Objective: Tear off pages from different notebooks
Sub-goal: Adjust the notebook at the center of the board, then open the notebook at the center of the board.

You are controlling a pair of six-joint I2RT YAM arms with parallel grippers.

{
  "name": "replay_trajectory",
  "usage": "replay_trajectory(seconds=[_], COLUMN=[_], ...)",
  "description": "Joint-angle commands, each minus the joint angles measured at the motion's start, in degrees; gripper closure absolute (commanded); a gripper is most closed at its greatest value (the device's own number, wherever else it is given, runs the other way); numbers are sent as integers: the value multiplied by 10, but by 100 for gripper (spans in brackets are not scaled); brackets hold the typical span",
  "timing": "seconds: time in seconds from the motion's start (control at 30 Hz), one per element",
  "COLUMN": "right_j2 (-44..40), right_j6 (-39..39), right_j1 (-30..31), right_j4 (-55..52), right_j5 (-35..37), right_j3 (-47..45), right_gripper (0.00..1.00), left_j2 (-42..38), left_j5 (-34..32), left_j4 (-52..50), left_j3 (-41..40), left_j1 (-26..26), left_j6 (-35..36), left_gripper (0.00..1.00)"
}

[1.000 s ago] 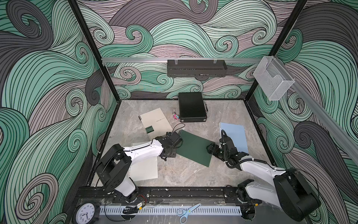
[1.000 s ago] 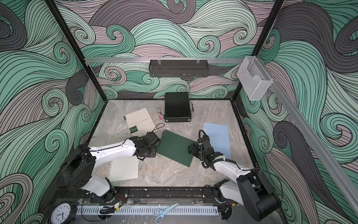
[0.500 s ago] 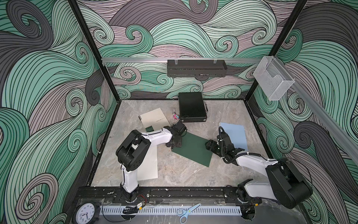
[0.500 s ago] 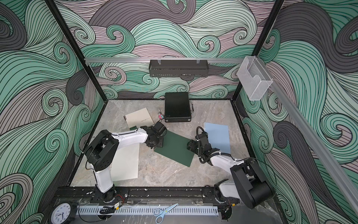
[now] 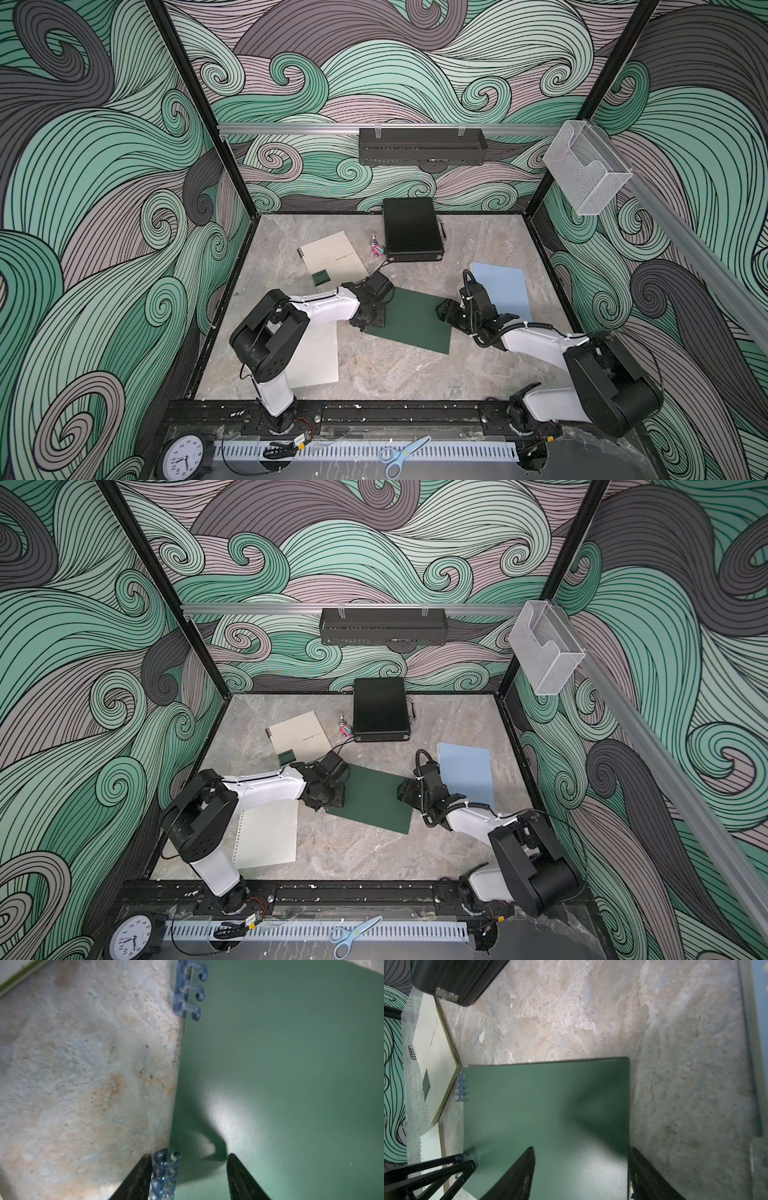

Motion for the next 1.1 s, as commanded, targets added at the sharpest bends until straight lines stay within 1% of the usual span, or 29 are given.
replay_trajectory(seconds=[0.0,0.17,0.37,0.47,0.63,0.9,0.97,1.07], right_j2=[-35,-45,-47,-55,-59,-53,-53,-57], right_j6=[13,25,33,37,45,37,34,32], right_j1=[11,22,38,46,61,72,72,73], right_j4=[-38,-29,-31,-29,6,18,18,16], right_j5=[-3,-15,-21,-27,-60,-59,-56,-55], right_j3=[0,0,6,8,3,12,15,17], right_gripper=[35,54,65,66,67,72,75,82], left_j2=[-16,-43,-56,-65,-70,-93,-101,-112], left_j5=[14,3,1,-1,-1,-2,-2,-9], left_j4=[-5,-8,-8,-5,-10,-12,-12,-26], left_j3=[-9,-25,-35,-41,-43,-52,-53,-52], left_j1=[-8,-15,-16,-17,-17,-17,-17,-17], left_j6=[-18,-30,-33,-32,-28,-28,-28,-29], left_gripper=[43,43,43,43,43,43,43,43])
